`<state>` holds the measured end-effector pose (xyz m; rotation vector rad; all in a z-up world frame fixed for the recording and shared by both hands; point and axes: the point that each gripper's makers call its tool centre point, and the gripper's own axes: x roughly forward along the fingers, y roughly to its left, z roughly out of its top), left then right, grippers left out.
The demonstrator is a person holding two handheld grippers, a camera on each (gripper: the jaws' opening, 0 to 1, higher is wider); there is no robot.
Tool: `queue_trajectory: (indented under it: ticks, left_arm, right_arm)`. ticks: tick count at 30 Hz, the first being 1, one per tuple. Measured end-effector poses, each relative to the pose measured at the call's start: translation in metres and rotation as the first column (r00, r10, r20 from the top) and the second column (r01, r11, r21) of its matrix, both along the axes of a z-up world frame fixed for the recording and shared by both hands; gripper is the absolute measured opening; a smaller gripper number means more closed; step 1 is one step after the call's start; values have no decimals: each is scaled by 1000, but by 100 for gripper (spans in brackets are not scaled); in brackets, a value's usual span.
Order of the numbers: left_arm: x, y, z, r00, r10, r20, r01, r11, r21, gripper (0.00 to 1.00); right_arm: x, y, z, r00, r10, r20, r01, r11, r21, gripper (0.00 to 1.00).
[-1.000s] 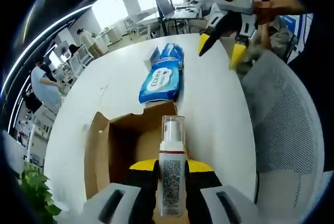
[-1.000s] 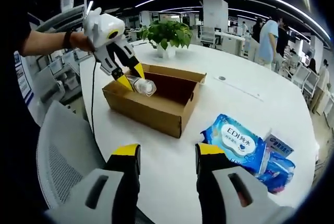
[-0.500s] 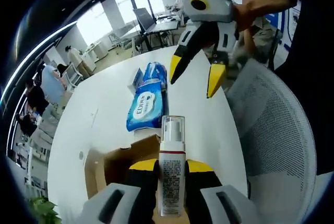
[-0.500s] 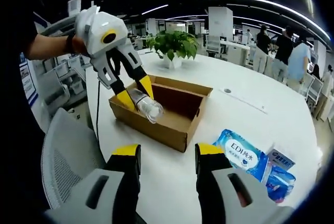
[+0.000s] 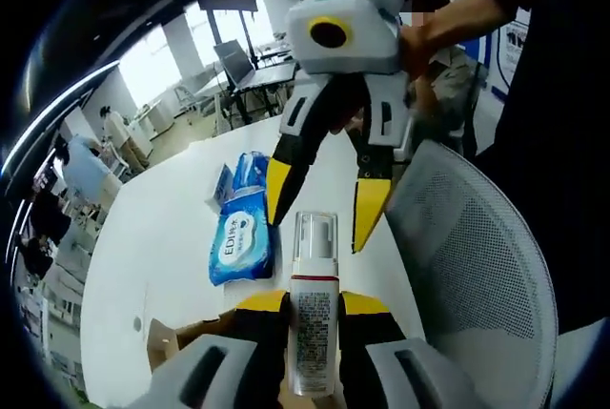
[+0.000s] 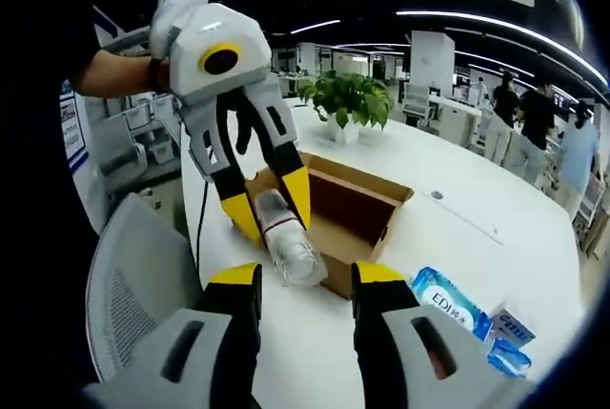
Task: Operate the shoe box by opening the lid, removing the specified soft item, and placing it in the target area until the item is outside and the box remains undamaged.
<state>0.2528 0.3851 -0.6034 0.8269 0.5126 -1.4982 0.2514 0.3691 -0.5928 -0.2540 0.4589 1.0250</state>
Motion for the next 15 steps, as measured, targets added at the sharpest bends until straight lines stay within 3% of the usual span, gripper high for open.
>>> queue_trajectory:
  ticks: [9,15]
  left_arm:
    - [-13,-7,10,998,-44,-52,42,998,-37,19]
    - [-20,-7,13,992,-64,-107,58,997,-54,20]
  right_arm:
    - [-13,8,8,994,100,52,-99,995,-31,21]
    - [-23,8,11,989,142,34,-141,990,-29,18]
